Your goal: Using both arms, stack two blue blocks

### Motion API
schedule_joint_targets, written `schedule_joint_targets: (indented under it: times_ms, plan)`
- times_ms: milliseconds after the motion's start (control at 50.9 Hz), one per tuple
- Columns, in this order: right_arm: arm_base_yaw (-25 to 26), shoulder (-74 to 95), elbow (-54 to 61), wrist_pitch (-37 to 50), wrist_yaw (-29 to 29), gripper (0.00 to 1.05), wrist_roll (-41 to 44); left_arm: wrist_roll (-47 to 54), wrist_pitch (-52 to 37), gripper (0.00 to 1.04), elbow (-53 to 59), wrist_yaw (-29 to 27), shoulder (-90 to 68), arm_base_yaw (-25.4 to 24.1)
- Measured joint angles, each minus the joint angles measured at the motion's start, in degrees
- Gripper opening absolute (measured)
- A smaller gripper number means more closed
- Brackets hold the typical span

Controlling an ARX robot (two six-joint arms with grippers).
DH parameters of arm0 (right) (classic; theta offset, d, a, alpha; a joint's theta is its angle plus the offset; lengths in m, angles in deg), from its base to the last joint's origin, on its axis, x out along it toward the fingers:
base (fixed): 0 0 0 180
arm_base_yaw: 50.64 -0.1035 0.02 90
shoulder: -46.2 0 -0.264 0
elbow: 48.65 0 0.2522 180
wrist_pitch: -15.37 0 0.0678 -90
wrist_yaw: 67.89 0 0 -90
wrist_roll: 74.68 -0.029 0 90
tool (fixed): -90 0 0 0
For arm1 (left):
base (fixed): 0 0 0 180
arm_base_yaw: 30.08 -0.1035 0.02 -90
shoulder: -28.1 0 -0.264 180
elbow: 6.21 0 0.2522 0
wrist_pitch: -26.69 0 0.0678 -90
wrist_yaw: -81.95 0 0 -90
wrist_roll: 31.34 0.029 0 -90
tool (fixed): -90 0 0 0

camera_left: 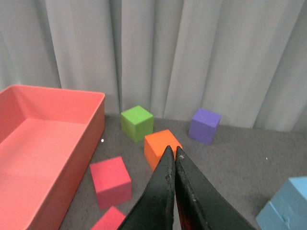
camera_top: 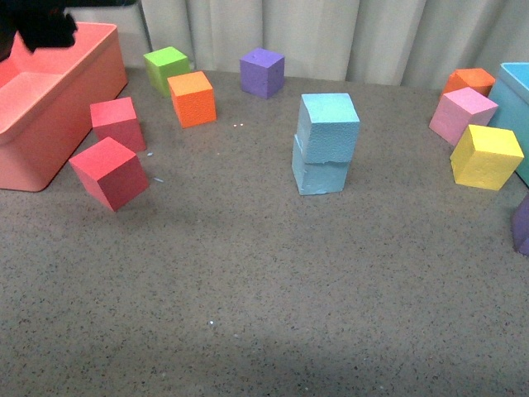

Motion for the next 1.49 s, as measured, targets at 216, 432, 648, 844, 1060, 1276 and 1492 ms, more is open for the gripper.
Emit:
schedule_joint_targets:
  times_ms: [216, 432, 648, 844, 1060, 1276, 1492]
  plan:
    - [0.00, 0.00, 0.00, 0.00, -0.13, 0.95, 0.00, 0.48, -0.42, 0.04, 10.67, 5.18, 8.76, -4.37]
    - [0.00, 0.00, 0.00, 0.00, -0.02, 0.95, 0.02, 0.61, 2.16, 0.04, 17.25, 8.13, 17.92, -8.35]
    - [0.00, 0.00, 0.00, 0.00, -0.07, 0.95, 0.00, 0.63, 7.19, 0.04, 21.86, 11.32, 27.52, -11.02]
    - [0.00, 0.00, 0.00, 0.00, -0.02, 0.95, 0.00, 0.63, 14.82, 0.04, 25.31, 13.44, 38.51, -13.62]
    - [0.00, 0.00, 0.00, 0.00, -0.11, 0.95, 0.02, 0.68, 22.93, 0.04, 27.04, 18.14, 48.57, -18.27]
    - [0.00, 0.00, 0.00, 0.00, -0.04, 0.95, 0.00, 0.70, 32.98, 0.04, 27.28, 18.29, 59.95, -18.34]
    - [0.00, 0.00, 0.00, 0.00, -0.04, 0.95, 0.00, 0.68, 41.05, 0.04, 27.30, 18.29, 68.65, -18.36]
